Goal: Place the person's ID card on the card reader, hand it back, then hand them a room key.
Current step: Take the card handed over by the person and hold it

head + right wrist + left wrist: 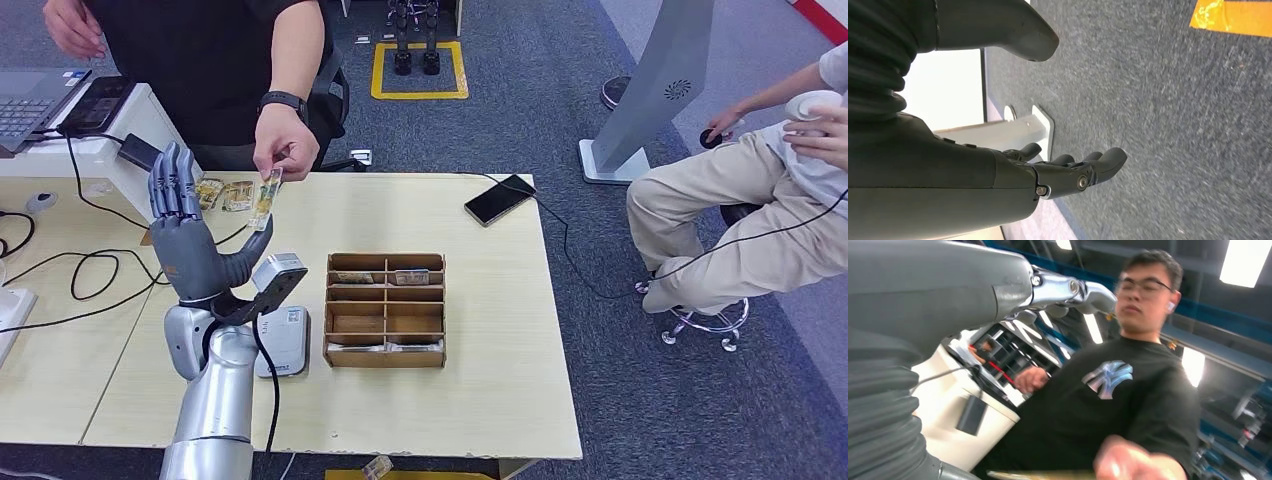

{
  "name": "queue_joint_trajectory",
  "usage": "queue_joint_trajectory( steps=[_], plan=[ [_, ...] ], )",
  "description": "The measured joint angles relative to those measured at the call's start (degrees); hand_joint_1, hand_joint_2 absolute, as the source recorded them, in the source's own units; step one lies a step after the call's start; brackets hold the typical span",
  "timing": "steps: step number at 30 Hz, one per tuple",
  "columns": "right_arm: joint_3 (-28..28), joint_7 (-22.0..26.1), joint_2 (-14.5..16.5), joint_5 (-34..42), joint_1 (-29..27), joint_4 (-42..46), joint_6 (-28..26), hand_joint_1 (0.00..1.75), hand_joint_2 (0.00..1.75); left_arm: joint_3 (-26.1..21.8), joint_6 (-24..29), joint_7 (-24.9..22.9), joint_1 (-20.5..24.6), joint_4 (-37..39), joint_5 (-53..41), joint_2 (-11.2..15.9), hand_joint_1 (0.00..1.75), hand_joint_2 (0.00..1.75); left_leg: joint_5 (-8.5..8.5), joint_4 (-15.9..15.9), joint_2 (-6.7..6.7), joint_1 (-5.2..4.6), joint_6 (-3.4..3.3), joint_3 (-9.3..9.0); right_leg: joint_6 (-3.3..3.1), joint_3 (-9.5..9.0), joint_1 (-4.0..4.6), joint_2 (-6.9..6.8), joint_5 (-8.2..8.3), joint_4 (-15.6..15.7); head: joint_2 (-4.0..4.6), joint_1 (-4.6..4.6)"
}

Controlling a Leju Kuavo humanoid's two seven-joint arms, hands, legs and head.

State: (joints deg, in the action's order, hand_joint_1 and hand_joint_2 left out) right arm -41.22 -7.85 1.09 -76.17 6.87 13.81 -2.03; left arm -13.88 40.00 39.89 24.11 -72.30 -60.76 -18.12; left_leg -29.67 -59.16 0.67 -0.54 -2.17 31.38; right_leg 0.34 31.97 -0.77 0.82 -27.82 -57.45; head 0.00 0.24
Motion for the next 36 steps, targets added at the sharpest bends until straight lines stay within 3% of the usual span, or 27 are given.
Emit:
queue_joint_trajectory(
  steps=[8,18,25,32,36],
  plan=[
    [0.96,1.19,-0.27,0.01,0.13,0.00,-0.33,0.00,1.75,-1.28,0.02,-0.02,0.00,0.00,-0.06,-0.23,0.00,1.75,0.00,0.00,0.00,0.01,0.00,0.01,0.00,0.00,0.00,0.00,0.00,0.00,0.00,-0.02],
    [0.98,1.91,-0.46,3.95,0.06,0.06,-6.70,0.00,1.75,-2.05,0.02,0.11,-0.11,0.25,2.18,-0.43,0.00,1.75,0.00,0.00,0.00,0.00,0.00,0.01,0.00,0.00,0.00,0.00,0.00,0.00,0.00,-0.01],
    [-1.81,1.66,-0.48,8.70,-0.20,0.22,-11.85,0.00,1.75,-2.16,0.02,-0.33,-0.16,1.03,1.95,-0.50,0.00,1.75,0.00,0.00,0.00,0.01,0.00,0.01,0.00,0.01,0.00,0.00,-0.01,0.00,0.00,-0.02],
    [-4.99,2.49,-0.62,10.78,-1.79,0.24,-13.38,0.00,1.75,-2.17,0.02,-3.39,-0.23,1.73,-0.99,-0.50,0.00,1.75,-0.01,0.00,0.00,0.00,-0.01,0.03,0.01,0.01,0.00,-0.01,-0.01,0.00,0.00,-0.02],
    [-6.05,2.62,-0.68,11.08,-2.36,0.24,-13.58,0.00,1.75,-2.18,0.02,-3.07,-0.25,1.92,0.31,-0.48,1.75,1.75,-0.01,0.00,-0.01,0.00,-0.01,0.03,0.01,0.01,0.00,-0.01,-0.01,0.00,0.00,-0.02]
  ],
)
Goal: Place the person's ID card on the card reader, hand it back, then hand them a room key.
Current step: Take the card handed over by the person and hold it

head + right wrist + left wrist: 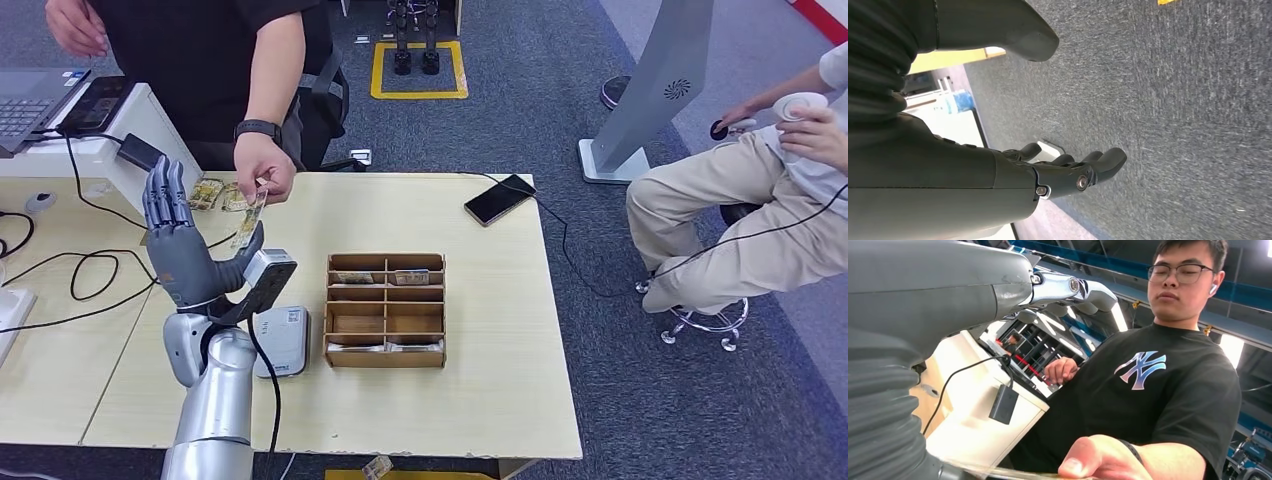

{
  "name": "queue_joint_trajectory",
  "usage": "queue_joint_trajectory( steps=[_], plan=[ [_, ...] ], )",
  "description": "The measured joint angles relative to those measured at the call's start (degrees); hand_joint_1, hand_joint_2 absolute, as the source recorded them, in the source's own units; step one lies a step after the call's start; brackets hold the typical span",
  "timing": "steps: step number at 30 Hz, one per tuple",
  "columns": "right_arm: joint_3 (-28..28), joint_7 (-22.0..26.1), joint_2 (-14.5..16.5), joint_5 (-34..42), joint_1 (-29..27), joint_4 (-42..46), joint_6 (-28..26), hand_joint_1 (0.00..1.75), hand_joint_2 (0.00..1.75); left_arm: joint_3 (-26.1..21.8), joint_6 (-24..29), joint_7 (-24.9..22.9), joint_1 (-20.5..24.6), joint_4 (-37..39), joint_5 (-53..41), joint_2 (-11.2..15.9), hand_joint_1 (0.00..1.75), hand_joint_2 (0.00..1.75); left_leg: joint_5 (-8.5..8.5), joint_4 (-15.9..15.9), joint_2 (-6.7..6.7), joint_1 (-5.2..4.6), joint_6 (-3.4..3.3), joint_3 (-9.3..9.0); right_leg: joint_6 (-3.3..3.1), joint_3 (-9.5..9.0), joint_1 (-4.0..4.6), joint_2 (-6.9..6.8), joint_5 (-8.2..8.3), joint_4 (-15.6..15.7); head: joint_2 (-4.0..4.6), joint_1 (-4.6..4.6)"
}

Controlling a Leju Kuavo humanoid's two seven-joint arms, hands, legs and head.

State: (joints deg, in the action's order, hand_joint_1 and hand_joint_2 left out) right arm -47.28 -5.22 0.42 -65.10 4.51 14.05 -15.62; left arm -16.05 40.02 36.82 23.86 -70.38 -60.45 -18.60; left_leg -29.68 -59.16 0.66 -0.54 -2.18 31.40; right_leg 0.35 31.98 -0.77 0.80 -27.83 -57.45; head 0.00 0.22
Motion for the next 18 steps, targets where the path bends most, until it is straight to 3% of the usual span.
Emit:
queue_joint_trajectory(
  steps=[6,18],
  plan=[
    [-0.84,-0.19,-0.08,-0.11,-0.35,0.00,0.48,0.00,1.75,-0.03,0.00,2.92,-0.02,0.04,0.72,-0.02,1.75,1.75,0.00,0.00,0.00,0.00,0.00,0.00,0.00,0.00,0.00,0.00,0.00,0.00,0.00,0.01],
    [-1.11,-0.36,-0.24,-1.02,-0.36,0.00,0.62,0.00,1.75,-0.11,0.00,3.22,-0.05,0.03,2.11,-0.02,1.75,1.75,0.00,0.00,0.00,0.00,0.00,0.00,0.00,0.00,0.00,0.00,0.00,0.00,0.00,-0.01]
  ],
)
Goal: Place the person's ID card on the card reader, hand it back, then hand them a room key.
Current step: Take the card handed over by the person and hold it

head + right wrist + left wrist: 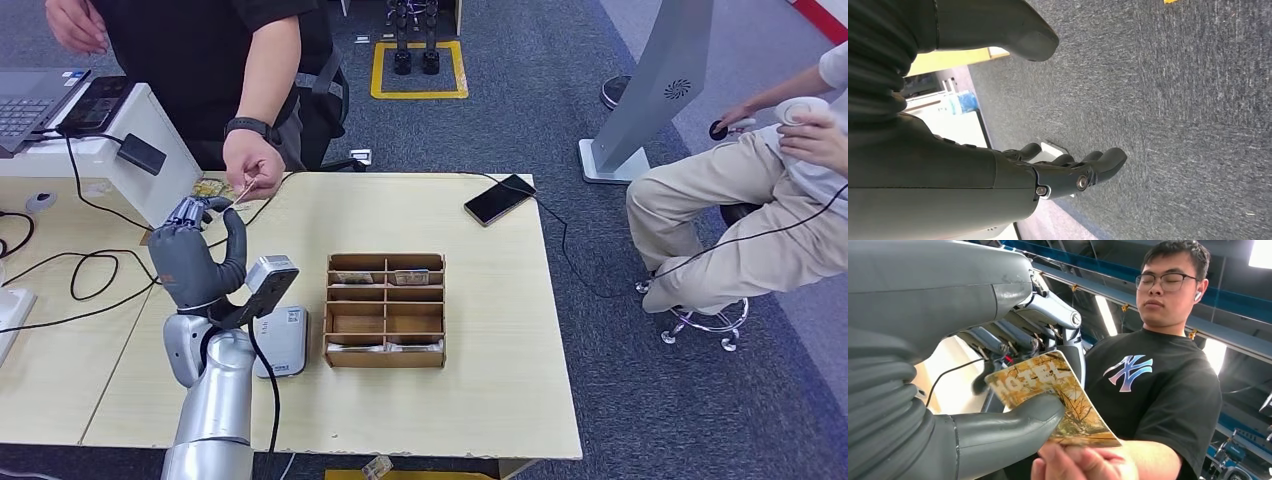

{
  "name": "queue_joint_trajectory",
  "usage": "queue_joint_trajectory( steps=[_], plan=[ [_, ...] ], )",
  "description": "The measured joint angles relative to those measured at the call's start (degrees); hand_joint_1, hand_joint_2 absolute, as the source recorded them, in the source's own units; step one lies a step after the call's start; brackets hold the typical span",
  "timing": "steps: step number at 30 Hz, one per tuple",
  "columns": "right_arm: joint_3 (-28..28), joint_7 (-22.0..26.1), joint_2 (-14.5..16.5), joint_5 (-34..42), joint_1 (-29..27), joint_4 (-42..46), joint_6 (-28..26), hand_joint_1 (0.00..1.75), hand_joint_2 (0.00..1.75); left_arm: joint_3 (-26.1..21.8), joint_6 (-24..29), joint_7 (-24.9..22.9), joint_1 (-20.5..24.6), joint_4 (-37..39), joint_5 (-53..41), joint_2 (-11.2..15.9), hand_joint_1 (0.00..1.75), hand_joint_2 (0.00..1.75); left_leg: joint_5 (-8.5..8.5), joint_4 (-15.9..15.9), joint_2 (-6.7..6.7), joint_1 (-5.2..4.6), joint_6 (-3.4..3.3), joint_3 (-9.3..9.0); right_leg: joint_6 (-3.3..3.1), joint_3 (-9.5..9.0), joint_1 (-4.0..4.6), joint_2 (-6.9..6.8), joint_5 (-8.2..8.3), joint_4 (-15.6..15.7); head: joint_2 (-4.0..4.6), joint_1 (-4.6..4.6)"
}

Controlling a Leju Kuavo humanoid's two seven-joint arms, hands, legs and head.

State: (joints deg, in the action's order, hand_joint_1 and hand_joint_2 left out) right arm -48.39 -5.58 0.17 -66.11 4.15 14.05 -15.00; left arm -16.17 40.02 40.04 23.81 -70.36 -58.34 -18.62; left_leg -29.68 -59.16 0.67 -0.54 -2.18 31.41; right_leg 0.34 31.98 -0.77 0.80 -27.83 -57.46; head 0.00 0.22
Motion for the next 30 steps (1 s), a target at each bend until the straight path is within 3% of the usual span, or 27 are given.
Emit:
queue_joint_trajectory(
  steps=[10,18,30],
  plan=[
    [-0.01,-1.13,-0.04,-1.52,0.03,-0.01,0.26,0.00,1.75,-0.24,0.00,0.00,-0.05,0.00,2.29,0.00,1.75,1.75,0.00,0.00,0.01,0.00,0.00,0.00,0.00,0.00,0.00,0.00,0.00,0.00,0.00,0.02],
    [-0.01,-0.84,-0.04,-2.15,0.00,-0.02,1.09,0.00,1.75,-1.51,0.00,0.00,-0.43,0.00,-4.20,0.06,1.75,1.75,0.00,0.00,0.01,0.00,0.00,0.01,0.00,0.00,0.00,0.00,0.00,0.00,0.00,0.01],
    [-0.01,-0.40,-0.04,-2.37,-0.60,-0.08,1.11,0.00,1.75,-10.22,0.04,-0.02,-2.79,0.00,-11.58,0.52,1.75,1.75,0.00,0.01,0.02,0.02,0.00,0.02,0.00,0.01,0.01,0.00,-0.01,0.00,0.00,0.01]
  ],
)
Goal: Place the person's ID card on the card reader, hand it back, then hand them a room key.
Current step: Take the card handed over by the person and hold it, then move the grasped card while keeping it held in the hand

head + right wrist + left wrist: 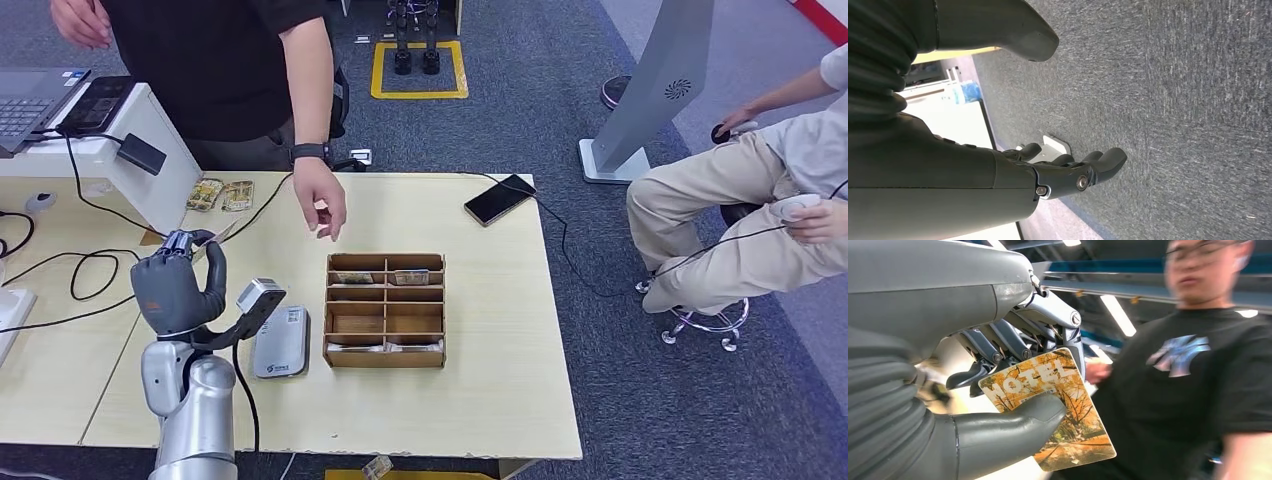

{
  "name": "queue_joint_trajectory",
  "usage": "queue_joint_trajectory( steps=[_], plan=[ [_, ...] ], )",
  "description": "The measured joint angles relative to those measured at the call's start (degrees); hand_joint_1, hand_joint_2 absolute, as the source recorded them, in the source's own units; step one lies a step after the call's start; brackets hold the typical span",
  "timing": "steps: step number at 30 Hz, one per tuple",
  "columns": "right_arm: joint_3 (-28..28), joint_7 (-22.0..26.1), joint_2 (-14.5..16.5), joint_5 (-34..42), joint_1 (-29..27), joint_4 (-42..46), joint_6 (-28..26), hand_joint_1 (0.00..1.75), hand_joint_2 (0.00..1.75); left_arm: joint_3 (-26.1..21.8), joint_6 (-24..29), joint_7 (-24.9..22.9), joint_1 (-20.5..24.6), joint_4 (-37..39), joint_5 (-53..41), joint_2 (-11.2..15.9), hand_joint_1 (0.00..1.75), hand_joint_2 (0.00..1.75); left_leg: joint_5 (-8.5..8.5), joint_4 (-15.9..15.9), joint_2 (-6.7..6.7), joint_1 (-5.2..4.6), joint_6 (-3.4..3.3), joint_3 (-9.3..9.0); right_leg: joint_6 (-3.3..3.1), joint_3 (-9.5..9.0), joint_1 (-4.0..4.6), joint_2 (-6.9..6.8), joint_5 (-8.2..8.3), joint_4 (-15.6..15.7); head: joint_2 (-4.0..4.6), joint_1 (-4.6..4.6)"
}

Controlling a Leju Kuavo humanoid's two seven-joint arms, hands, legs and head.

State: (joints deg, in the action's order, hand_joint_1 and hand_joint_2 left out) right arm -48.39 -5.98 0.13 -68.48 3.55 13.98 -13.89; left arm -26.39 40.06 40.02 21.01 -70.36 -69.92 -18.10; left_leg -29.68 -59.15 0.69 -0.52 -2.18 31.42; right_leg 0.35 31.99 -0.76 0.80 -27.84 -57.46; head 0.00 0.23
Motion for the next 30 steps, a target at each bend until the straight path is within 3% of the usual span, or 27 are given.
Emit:
queue_joint_trajectory(
  steps=[11,22,30],
  plan=[
    [-0.07,0.35,0.00,0.01,-0.26,-0.12,-0.08,0.00,1.75,-3.63,0.00,0.00,-1.14,0.00,-0.22,0.26,1.75,1.75,0.00,0.00,0.00,-0.01,0.00,0.01,0.01,-0.01,-0.01,-0.01,0.00,0.00,0.00,0.00],
    [-1.67,0.29,0.00,-0.28,-0.94,-0.12,-0.43,0.00,1.75,-11.91,0.00,-0.01,-4.37,0.64,0.00,0.76,1.75,1.75,-0.01,0.00,0.01,0.01,0.00,0.02,-0.01,0.02,0.00,-0.01,-0.02,0.00,0.00,0.00],
    [-2.18,0.02,0.00,-1.77,-0.98,-0.12,-0.55,0.00,1.75,-14.29,0.00,-1.12,-5.57,3.05,-4.34,0.90,1.75,1.75,-0.01,0.00,0.01,-0.01,-0.01,0.02,0.01,0.00,-0.01,-0.01,-0.01,0.00,0.00,-0.01]
  ],
)
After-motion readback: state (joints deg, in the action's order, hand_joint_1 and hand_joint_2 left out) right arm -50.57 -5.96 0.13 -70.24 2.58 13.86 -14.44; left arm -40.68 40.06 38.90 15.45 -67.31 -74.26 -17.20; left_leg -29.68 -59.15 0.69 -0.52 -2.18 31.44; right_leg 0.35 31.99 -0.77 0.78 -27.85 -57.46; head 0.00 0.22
